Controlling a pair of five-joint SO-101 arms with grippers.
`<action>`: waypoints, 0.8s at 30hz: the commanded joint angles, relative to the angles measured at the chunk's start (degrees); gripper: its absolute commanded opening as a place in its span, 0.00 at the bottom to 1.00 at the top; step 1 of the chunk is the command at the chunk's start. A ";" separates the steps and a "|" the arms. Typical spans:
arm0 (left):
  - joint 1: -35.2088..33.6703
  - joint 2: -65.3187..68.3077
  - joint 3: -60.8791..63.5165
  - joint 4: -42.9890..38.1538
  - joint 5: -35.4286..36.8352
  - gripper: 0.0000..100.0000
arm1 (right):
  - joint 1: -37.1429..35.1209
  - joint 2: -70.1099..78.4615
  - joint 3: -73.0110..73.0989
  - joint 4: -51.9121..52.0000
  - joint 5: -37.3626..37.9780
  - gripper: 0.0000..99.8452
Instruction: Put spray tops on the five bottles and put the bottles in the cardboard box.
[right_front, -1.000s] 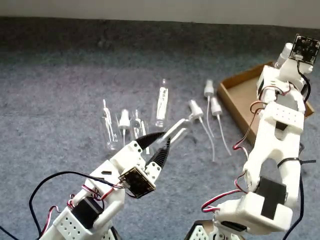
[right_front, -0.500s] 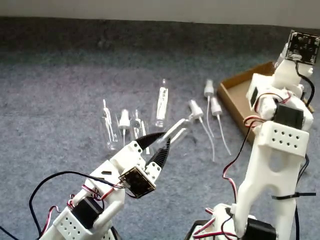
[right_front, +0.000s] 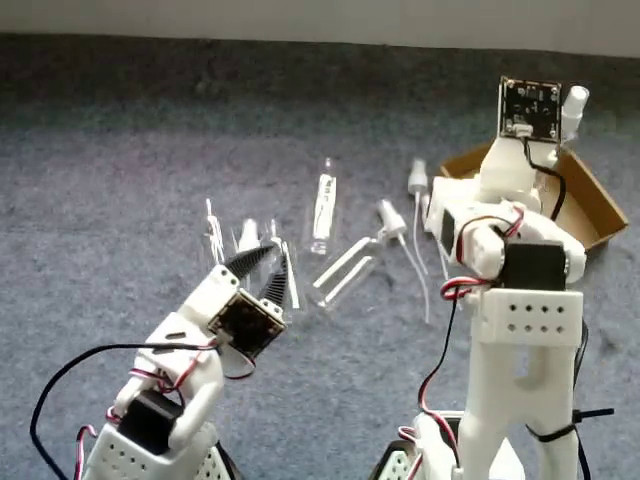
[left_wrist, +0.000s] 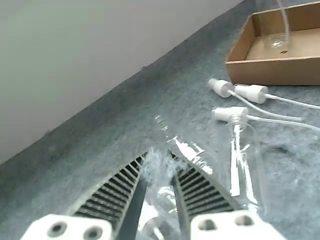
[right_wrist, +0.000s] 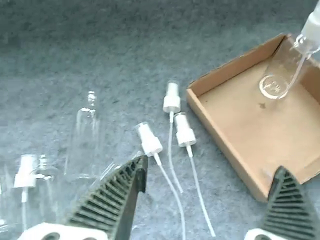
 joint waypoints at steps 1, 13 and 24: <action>-6.64 -0.40 -9.01 8.62 0.62 0.00 | -4.88 -5.67 -0.66 1.45 -3.87 0.35; -19.30 -0.48 -10.86 22.33 0.53 0.00 | -16.75 -8.31 12.70 -6.99 -4.04 0.35; -23.60 -0.48 -4.53 24.26 0.70 0.00 | -19.30 -8.13 28.26 -22.46 -13.71 0.35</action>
